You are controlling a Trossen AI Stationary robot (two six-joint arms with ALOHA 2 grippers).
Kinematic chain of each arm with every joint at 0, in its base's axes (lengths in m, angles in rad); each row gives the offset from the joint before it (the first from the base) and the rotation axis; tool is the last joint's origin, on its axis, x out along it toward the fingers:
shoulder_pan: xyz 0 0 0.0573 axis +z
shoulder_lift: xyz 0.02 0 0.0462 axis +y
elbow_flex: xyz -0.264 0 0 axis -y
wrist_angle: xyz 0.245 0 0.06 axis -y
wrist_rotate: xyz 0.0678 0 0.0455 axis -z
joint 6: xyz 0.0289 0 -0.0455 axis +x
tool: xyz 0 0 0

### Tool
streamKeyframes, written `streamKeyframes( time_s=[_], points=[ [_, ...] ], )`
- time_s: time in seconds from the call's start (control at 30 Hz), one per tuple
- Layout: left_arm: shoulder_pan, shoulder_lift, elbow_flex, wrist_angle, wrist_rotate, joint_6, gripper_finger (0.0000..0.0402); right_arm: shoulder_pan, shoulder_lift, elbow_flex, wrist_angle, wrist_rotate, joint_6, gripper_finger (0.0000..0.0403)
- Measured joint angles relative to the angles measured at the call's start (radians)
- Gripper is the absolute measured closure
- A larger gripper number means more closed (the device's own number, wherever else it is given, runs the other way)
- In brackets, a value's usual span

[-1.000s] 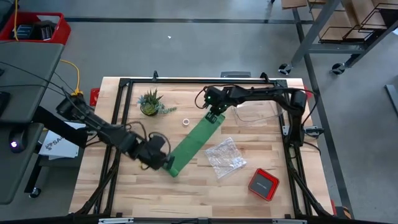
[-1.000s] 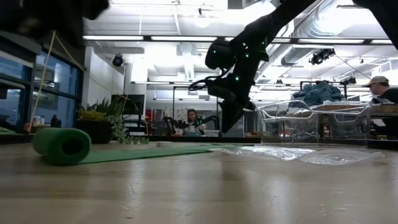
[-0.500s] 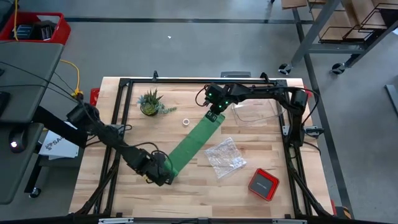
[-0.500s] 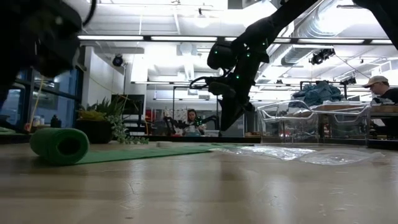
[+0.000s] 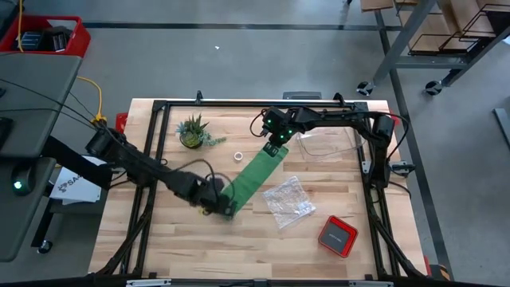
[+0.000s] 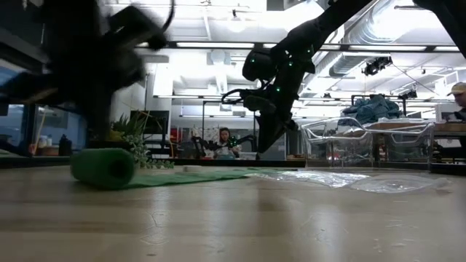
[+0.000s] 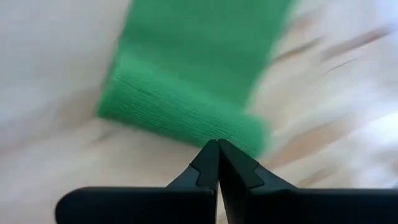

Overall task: Roll bandage
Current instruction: Roll the green bandage

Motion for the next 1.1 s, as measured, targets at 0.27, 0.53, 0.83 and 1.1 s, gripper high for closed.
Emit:
streamKeyframes(
  time_s=[0.27,0.53,0.83,1.1],
  points=[
    [0.150,-0.092,0.096,-0.005,-0.246,0.349,0.0401,-0.007,0.000,0.000,-0.001,-0.003,-0.004,0.0403],
    [0.124,-0.217,0.178,-0.017,-0.390,0.669,0.0402,-0.032,-0.044,0.000,0.000,-0.025,-0.016,0.0403],
    [-0.037,-0.173,0.124,-0.151,-0.258,0.396,0.0402,-0.059,-0.116,0.001,-0.034,-0.089,-0.030,0.0403],
    [-0.110,-0.003,0.067,-0.127,-0.008,0.280,0.0401,-0.055,-0.106,0.001,-0.047,-0.208,-0.035,0.0403]
  ],
)
